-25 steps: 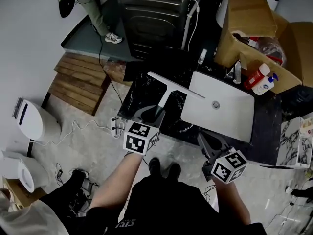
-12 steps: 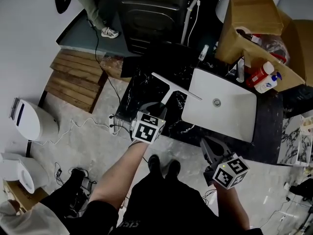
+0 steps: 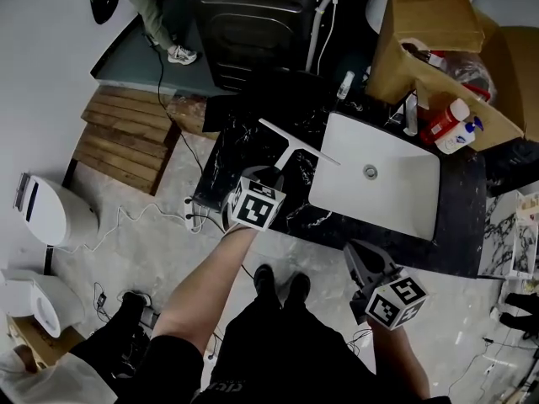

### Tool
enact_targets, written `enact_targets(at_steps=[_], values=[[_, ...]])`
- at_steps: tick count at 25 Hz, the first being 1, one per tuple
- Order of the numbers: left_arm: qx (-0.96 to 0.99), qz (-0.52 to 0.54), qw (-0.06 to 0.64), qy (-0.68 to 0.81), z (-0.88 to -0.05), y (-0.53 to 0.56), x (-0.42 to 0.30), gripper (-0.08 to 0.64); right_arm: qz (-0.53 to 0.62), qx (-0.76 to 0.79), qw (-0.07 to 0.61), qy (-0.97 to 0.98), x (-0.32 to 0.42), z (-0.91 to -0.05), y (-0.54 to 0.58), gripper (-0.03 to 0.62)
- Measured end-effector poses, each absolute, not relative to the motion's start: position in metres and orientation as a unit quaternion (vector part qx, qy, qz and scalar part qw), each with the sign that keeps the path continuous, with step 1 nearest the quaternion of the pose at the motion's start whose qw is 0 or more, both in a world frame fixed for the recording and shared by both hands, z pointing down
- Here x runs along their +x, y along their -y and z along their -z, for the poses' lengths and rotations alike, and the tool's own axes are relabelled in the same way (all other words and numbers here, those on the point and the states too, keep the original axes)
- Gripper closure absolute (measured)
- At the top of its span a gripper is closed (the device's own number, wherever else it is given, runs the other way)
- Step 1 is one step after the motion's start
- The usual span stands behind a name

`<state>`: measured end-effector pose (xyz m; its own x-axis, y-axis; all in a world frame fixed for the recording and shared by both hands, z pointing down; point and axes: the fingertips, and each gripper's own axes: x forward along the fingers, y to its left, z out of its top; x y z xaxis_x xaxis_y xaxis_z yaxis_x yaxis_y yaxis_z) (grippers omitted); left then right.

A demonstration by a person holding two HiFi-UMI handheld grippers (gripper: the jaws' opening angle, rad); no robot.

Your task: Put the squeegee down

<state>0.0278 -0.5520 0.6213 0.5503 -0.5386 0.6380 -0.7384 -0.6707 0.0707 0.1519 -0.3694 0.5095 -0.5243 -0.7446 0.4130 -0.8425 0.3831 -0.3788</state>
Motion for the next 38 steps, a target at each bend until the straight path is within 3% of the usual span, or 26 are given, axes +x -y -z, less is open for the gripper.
enact_targets(at_steps=[7,10,15,25,38], values=[[0.859,-0.315,0.168,0.366,-0.631,0.553,0.025,0.45,-0.276,0.486,0.087,0.824,0.159,-0.503,0.361,0.586],[0.863,-0.311,0.167,0.363,-0.62,0.55,0.026,0.404,-0.267,0.488,0.084,0.827,0.161,-0.495,0.358,0.586],[0.87,-0.289,0.149,0.371,-0.581,0.542,0.022,0.399,-0.252,0.49,0.073,0.831,0.167,-0.48,0.36,0.586],[0.884,-0.231,0.154,0.376,-0.513,0.496,0.012,0.417,-0.217,0.47,0.048,0.854,0.158,-0.448,0.375,0.586],[0.891,-0.103,0.082,0.434,-0.398,0.45,-0.007,0.481,-0.174,0.459,0.023,0.871,0.16,-0.406,0.392,0.586]])
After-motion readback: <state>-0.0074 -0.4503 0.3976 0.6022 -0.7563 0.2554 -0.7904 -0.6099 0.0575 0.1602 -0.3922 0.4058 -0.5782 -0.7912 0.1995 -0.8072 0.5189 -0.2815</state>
